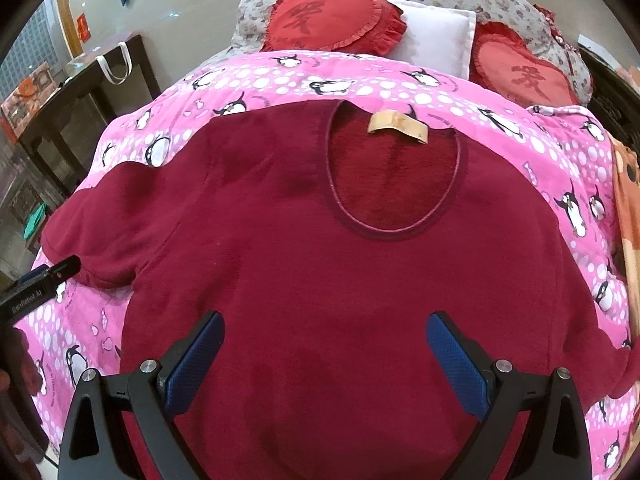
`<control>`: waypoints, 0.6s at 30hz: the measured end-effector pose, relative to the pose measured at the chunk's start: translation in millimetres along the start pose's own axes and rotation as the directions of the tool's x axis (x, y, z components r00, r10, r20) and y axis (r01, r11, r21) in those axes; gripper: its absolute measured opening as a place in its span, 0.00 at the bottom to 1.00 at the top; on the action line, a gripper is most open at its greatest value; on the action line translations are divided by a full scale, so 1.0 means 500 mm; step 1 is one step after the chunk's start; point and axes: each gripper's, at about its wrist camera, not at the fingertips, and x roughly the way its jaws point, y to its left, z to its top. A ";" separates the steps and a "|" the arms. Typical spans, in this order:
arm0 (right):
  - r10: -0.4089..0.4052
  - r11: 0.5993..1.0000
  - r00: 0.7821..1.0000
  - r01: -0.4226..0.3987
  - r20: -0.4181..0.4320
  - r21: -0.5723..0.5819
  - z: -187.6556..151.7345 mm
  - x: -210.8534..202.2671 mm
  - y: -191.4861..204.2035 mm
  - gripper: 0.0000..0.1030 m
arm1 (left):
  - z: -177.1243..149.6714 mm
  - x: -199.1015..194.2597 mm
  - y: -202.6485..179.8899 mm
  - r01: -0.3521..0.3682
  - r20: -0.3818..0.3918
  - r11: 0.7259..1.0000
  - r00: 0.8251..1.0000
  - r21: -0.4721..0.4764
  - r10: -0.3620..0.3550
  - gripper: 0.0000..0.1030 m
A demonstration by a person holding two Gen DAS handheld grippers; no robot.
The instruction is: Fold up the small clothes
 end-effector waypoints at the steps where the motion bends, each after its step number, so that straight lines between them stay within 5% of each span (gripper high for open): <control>1: 0.000 1.000 1.000 0.000 0.001 -0.002 0.000 0.000 0.003 0.97 | 0.006 0.001 0.019 0.003 0.001 1.000 1.000 -0.020 -0.003 0.84; 6: 0.006 1.000 1.000 -0.006 -0.007 -0.004 0.002 0.005 0.011 0.97 | 0.032 0.009 0.124 0.015 0.003 0.986 1.000 -0.169 -0.015 0.84; 10: 0.012 1.000 1.000 -0.012 -0.019 -0.004 -0.002 0.014 0.018 0.97 | 0.048 0.033 0.223 0.005 0.002 0.944 1.000 -0.330 -0.005 0.84; 18: 0.014 1.000 0.999 -0.015 -0.043 -0.022 -0.007 0.030 0.031 0.97 | 0.086 0.098 0.330 -0.043 -0.001 0.886 0.999 -0.462 0.048 0.84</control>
